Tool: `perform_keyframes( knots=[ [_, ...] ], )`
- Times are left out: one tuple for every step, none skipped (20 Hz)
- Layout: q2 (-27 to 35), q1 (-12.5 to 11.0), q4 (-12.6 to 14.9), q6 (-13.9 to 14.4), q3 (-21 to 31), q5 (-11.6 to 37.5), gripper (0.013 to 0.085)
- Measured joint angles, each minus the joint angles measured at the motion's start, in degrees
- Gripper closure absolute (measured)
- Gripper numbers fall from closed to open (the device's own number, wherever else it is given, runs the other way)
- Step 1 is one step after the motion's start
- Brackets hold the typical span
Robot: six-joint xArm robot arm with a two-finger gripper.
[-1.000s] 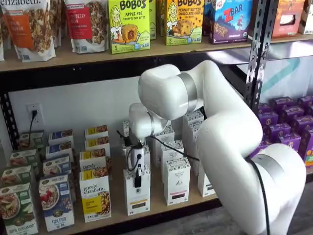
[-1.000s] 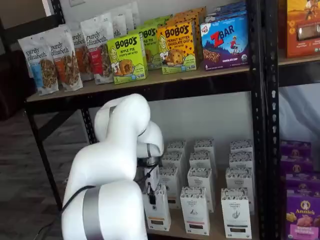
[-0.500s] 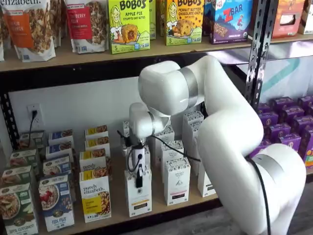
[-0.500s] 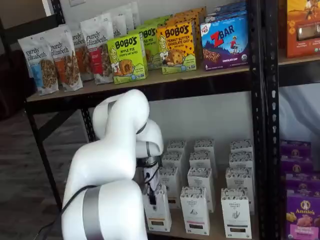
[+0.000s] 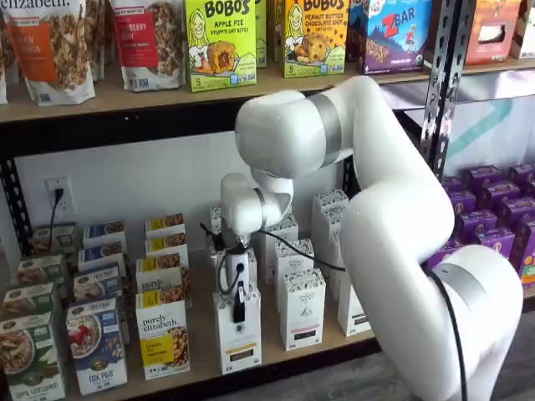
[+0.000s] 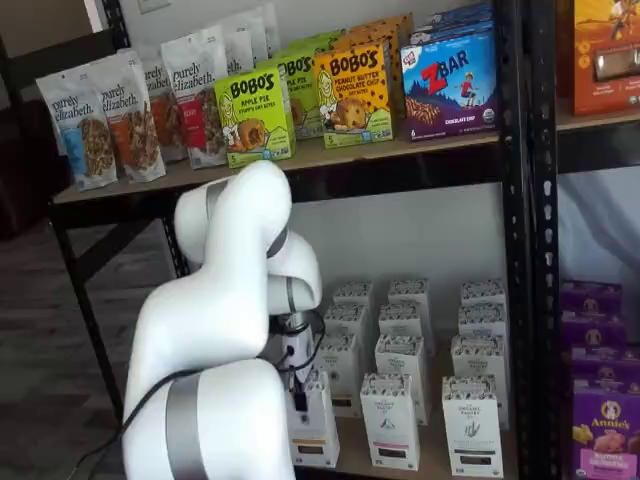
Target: Pick up the white box with a yellow strip in the middle, on the bottom shelf, the fourth box from the left
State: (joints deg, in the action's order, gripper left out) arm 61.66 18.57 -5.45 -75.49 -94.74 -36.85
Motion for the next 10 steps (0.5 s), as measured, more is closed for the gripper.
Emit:
perform_keyframes(
  knots=[
    [-0.8,0.2,0.2,0.3,1.1,0.2,0.0490],
    [-1.8,0.4,0.4,0.7,2.6,0.5,0.0490],
    [-2.7,0.6,0.8,1.1,3.8,0.9,0.0490],
    [-3.0,0.6,0.8,1.2,4.2,0.8,0.0490],
    [-3.8,0.7,0.5,1.1,5.2,0.5,0.0490],
    [-4.4,0.9,0.1,0.9,6.0,0.5,0.0490],
    [-5.1,1.0,-0.2,0.7,6.9,0.5,0.0490],
    [-6.2,1.1,-1.0,0.3,8.1,0.1,0.0490],
    [-7.4,1.3,-1.8,-0.3,9.4,-0.2,0.0490],
    [-8.0,1.4,-1.9,-0.3,10.1,-0.1,0.0490]
  ],
)
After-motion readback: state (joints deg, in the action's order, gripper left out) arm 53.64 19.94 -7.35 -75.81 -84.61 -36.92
